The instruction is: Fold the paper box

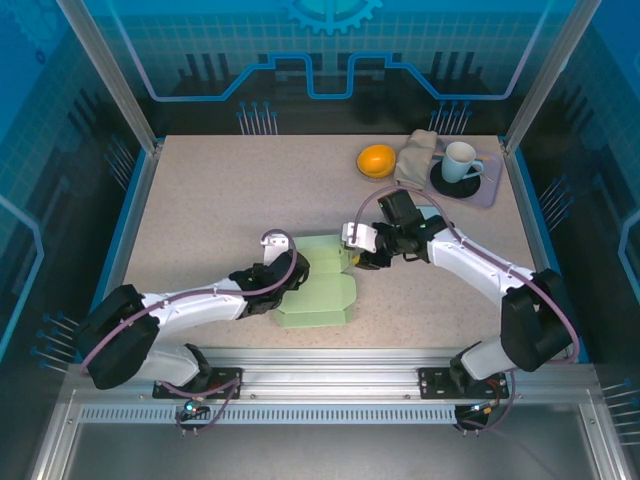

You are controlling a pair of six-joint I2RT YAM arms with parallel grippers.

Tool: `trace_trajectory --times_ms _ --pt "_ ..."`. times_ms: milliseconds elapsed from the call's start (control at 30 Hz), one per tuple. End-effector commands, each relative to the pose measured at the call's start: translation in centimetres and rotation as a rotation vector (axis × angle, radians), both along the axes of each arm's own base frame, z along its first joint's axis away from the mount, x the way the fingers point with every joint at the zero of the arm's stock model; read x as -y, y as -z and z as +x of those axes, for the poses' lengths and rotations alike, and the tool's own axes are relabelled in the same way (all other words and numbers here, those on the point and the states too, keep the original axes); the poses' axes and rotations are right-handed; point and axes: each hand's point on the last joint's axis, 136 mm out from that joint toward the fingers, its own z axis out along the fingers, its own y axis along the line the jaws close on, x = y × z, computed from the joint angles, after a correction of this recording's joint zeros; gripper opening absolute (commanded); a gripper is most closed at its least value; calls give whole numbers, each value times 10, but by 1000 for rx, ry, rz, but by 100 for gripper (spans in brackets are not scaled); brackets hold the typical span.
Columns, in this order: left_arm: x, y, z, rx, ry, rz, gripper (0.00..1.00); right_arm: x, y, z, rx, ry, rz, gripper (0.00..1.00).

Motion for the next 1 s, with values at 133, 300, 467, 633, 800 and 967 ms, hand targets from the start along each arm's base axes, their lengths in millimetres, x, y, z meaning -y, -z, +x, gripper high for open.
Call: trace_trajectory --times_ms 133,300,467,633,800,967 --pt "11 -8 6 21 3 -43 5 -19 -7 7 -8 54 46 42" --pt "8 -6 6 16 -17 -36 5 -31 -16 2 -8 71 115 40" --pt "7 -4 8 -1 -45 -25 5 -42 -23 5 -22 129 207 40" --pt "9 -5 9 -8 -60 -40 5 -50 -22 8 -29 192 262 38" --pt "13 -8 9 -10 -58 -63 5 -51 -19 24 -34 337 294 38" --pt "19 -12 7 -20 -48 -118 5 -55 -18 32 -64 418 363 37"
